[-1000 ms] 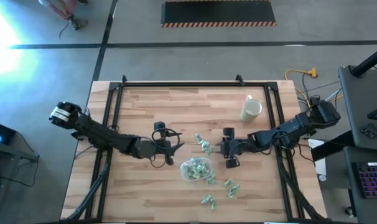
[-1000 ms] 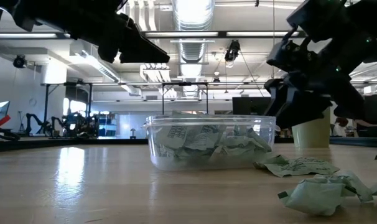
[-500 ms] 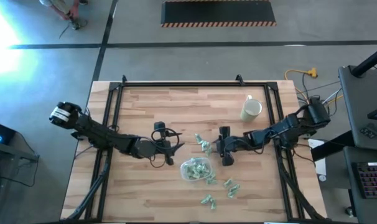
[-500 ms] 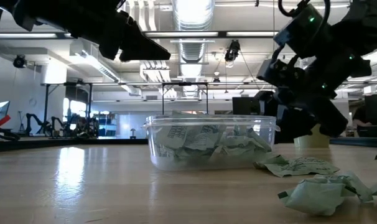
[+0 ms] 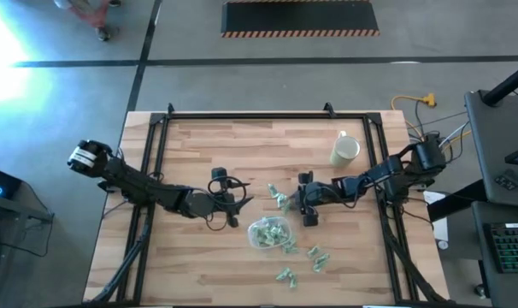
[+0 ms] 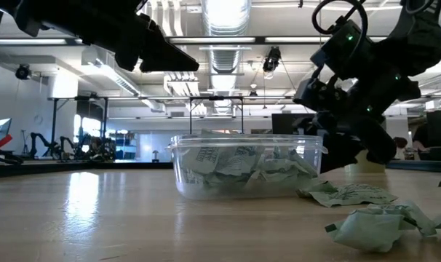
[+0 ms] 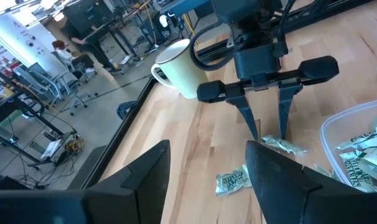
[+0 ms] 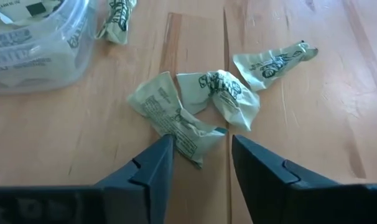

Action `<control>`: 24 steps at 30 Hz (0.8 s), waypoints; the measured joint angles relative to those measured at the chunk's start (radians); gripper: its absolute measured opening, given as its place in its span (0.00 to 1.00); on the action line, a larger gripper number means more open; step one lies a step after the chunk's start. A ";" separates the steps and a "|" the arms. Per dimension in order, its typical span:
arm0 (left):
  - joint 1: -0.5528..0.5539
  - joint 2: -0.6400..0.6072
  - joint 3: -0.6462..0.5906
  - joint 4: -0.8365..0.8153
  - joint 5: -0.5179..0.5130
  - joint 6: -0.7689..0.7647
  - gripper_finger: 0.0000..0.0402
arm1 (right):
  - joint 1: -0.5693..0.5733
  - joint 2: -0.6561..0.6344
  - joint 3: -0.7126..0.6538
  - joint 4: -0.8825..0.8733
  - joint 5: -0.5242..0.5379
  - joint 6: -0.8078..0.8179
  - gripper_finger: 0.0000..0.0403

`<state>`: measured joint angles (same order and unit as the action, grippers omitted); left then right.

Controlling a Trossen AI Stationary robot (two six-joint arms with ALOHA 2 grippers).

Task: Pick and place items into bin
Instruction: Put the Stevia packet into the transparent bin

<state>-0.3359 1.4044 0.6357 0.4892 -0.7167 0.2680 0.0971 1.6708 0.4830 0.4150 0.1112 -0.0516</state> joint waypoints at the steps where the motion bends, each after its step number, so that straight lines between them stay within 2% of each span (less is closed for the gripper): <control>1: 0.000 0.000 0.000 0.000 0.000 0.000 0.48 | 0.000 0.003 0.001 0.000 -0.005 0.002 0.38; 15: 0.000 0.000 -0.001 0.000 0.001 0.000 0.48 | 0.002 -0.002 0.001 -0.021 -0.020 -0.012 0.10; 24: 0.000 0.000 -0.001 -0.007 0.001 0.000 0.48 | 0.000 -0.091 -0.002 -0.177 0.000 -0.006 0.03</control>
<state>-0.3359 1.4044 0.6346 0.4824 -0.7158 0.2676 0.0970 1.5797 0.4810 0.2381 0.1113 -0.0576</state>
